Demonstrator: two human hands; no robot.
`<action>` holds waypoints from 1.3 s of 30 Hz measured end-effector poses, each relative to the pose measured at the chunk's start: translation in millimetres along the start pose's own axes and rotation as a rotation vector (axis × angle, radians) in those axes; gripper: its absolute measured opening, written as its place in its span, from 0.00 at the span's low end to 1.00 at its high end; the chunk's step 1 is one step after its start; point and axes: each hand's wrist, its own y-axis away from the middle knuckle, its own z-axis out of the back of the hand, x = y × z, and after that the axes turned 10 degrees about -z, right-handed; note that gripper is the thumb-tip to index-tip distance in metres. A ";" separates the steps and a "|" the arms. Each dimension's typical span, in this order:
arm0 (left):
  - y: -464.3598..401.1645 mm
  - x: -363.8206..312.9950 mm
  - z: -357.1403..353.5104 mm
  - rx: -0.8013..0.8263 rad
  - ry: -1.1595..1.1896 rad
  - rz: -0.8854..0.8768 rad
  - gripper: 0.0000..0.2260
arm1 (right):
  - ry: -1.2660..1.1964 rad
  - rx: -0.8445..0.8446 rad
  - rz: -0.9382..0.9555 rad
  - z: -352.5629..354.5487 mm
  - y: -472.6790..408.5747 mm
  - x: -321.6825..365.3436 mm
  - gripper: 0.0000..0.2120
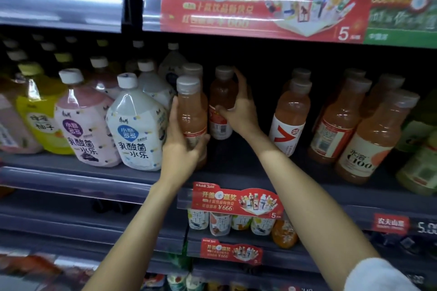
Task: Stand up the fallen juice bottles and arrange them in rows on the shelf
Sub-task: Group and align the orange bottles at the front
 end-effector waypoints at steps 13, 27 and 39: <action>2.5 1.2 1.1 0.030 -0.041 0.013 0.44 | 0.241 -0.078 0.306 -0.2 35.6 16.4 0.31; 7.5 -4.2 7.2 0.053 -0.257 0.026 0.43 | -0.060 0.236 0.039 -10.3 32.8 9.4 0.33; 4.4 -1.4 2.0 0.033 -0.405 0.010 0.45 | -0.219 0.183 -0.195 19.8 90.2 -17.0 0.42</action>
